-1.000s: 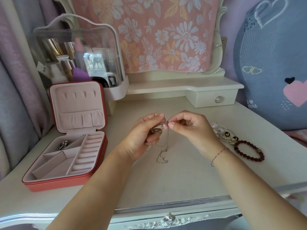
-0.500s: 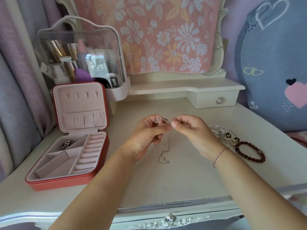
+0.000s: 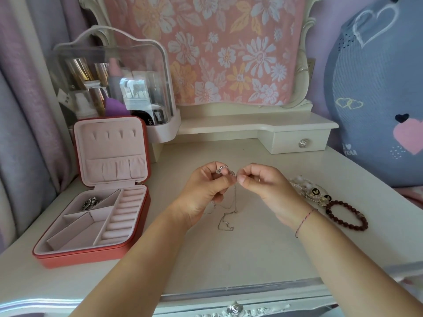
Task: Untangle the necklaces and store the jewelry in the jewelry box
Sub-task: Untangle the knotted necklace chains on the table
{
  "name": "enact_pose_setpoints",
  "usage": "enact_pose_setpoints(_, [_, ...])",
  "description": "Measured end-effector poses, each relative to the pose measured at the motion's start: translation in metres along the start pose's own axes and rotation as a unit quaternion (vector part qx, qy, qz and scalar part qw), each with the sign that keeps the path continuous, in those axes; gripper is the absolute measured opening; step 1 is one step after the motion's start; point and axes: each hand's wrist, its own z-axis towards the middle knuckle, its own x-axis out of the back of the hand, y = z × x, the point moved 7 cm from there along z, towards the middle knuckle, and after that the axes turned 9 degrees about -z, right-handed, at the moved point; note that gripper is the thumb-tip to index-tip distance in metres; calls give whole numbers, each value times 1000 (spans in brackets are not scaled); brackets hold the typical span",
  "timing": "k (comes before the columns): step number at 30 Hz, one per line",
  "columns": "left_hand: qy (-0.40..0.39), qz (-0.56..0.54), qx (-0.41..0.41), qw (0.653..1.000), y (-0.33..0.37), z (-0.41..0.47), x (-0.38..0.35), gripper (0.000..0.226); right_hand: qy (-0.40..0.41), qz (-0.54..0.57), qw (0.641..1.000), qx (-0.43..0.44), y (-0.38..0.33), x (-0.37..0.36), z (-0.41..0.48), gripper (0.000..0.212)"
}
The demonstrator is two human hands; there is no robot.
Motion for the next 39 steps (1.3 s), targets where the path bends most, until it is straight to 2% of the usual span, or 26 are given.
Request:
enact_pose_setpoints(5, [-18, -9, 10, 1000, -1, 0, -4, 16, -14, 8, 1000, 1, -1, -3, 0, 6])
enact_pose_setpoints(10, [-35, -11, 8, 999, -3, 0, -8, 19, 0, -18, 1000, -10, -1, -4, 1, 13])
enact_pose_setpoints(17, [-36, -9, -2, 999, -3, 1, -6, 17, 31, 15, 999, -14, 2, 3, 1, 15])
enact_pose_setpoints(23, [-27, 12, -13, 999, -2, 1, -3, 26, 12, 3, 1000, -12, 1, 1, 1, 9])
enact_pose_setpoints(34, [-15, 29, -33, 999, -2, 3, -1, 22, -12, -10, 1000, -12, 3, -3, 1, 16])
enact_pose_setpoints(39, [-6, 17, -23, 1000, -2, 3, 1, 14, 22, 73, 997, -25, 3, 4, 3, 19])
